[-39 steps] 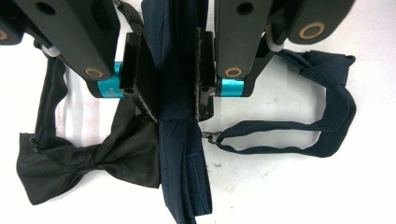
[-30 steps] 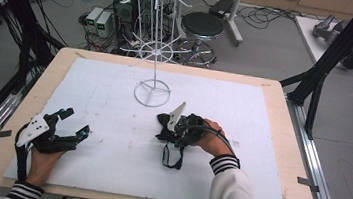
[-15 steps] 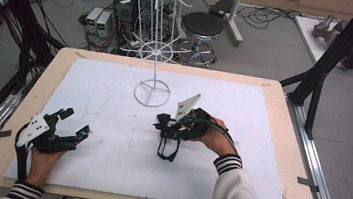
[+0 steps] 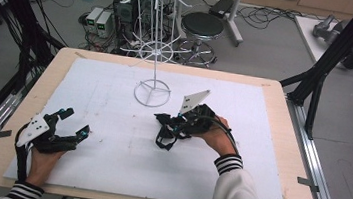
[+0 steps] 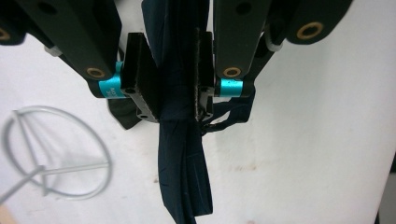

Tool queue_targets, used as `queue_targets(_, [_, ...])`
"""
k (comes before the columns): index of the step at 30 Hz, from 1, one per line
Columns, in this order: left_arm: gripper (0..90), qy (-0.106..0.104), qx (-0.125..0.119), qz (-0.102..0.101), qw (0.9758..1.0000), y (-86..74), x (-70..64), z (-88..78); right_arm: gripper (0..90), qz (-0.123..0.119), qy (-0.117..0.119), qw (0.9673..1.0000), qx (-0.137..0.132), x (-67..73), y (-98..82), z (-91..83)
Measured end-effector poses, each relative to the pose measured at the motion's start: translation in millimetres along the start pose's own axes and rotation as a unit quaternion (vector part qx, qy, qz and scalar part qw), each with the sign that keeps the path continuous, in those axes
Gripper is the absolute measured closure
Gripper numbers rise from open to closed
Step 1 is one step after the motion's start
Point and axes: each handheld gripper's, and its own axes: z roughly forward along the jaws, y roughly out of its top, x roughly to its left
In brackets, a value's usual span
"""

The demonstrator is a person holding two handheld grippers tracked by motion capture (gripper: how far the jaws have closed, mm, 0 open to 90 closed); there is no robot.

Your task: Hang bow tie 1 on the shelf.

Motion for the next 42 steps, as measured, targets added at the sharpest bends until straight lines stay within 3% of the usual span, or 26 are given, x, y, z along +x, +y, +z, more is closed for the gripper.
queue_targets(2, [12.9, 0.000, 0.000, 0.000, 1.0000, 0.0, 0.0, 0.0, 72.5, 0.024, -0.015, 0.9994, -0.017, -2.5, -0.8, -5.7])
queue_targets(9, [12.9, 0.000, 0.000, 0.000, 1.0000, 0.0, 0.0, 0.0, 72.5, 0.049, -0.036, 0.9970, -0.049, -6.0, -2.3, -15.8])
queue_targets(19, [12.9, 0.000, 0.000, 0.000, 1.0000, 0.0, 0.0, 0.0, 72.5, 0.084, -0.073, 0.9888, -0.099, -10.2, -4.1, -29.3])
queue_targets(32, [12.9, 0.000, 0.000, 0.000, 1.0000, 0.0, 0.0, 0.0, 72.5, 0.112, -0.103, 0.9780, -0.142, -13.2, -5.9, -42.3])
queue_targets(40, [12.9, 0.000, 0.000, -0.001, 1.0000, -0.1, -0.3, 0.2, 72.5, 0.109, -0.121, 0.9746, -0.154, -13.9, 0.4, -47.9])
queue_targets(42, [12.9, 0.001, 0.001, 0.000, 1.0000, 0.0, -0.1, 0.1, 72.5, 0.108, -0.128, 0.9723, -0.163, -15.5, 4.0, -50.2])
